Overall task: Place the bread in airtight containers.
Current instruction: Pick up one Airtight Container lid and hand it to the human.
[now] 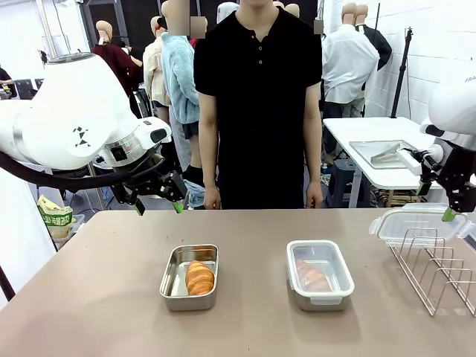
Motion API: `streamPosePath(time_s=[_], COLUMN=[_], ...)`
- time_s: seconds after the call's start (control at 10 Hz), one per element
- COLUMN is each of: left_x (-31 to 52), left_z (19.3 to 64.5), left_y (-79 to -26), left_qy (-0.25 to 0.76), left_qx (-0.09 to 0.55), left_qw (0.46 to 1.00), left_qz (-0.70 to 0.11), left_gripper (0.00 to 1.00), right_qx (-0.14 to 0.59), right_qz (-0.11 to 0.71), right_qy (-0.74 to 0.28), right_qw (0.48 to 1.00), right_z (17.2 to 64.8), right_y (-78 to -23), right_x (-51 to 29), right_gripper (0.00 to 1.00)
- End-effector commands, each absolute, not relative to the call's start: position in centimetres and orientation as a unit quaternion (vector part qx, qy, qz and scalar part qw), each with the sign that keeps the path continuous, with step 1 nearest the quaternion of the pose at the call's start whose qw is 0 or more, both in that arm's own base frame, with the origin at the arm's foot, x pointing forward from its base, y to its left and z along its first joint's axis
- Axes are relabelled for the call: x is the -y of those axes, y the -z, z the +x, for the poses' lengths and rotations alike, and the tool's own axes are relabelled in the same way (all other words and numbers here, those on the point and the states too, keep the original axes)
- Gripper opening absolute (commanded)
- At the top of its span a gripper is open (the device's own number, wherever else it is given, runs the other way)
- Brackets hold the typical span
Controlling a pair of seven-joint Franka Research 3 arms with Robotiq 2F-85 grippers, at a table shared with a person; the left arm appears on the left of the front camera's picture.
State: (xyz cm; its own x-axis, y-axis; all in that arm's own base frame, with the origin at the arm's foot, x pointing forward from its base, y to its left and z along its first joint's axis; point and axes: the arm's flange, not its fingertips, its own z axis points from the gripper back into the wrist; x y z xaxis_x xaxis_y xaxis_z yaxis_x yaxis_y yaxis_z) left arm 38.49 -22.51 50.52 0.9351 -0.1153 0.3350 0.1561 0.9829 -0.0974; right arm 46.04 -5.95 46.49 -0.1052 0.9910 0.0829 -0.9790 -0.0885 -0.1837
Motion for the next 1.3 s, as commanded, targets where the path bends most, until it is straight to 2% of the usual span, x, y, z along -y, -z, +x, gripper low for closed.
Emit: streamPosePath(time_s=[0.0,0.6,0.7,1.2], left_x=[22.4,22.4,22.4,22.4], left_z=[38.5,38.5,38.5,38.5], left_y=[-50.6,-50.6,-50.6,-50.6], left_qy=[0.069,0.069,0.069,0.069], left_qx=[0.168,0.168,0.168,0.168], left_qw=[0.982,0.982,0.982,0.982], left_qz=[-0.058,-0.058,-0.058,-0.058], left_gripper=[1.0,1.0,1.0,1.0], right_qx=[0.135,0.118,0.118,0.115], right_qz=[-0.053,-0.008,-0.011,-0.006], right_qy=[-0.719,-0.728,-0.732,-0.738], right_qw=[0.68,0.676,0.671,0.665], right_z=[46.7,48.1,48.2,48.5], right_y=[-45.2,-43.2,-43.1,-42.9], right_x=[6.2,6.0,6.0,6.1], right_gripper=[1.0,1.0,0.96,0.08])
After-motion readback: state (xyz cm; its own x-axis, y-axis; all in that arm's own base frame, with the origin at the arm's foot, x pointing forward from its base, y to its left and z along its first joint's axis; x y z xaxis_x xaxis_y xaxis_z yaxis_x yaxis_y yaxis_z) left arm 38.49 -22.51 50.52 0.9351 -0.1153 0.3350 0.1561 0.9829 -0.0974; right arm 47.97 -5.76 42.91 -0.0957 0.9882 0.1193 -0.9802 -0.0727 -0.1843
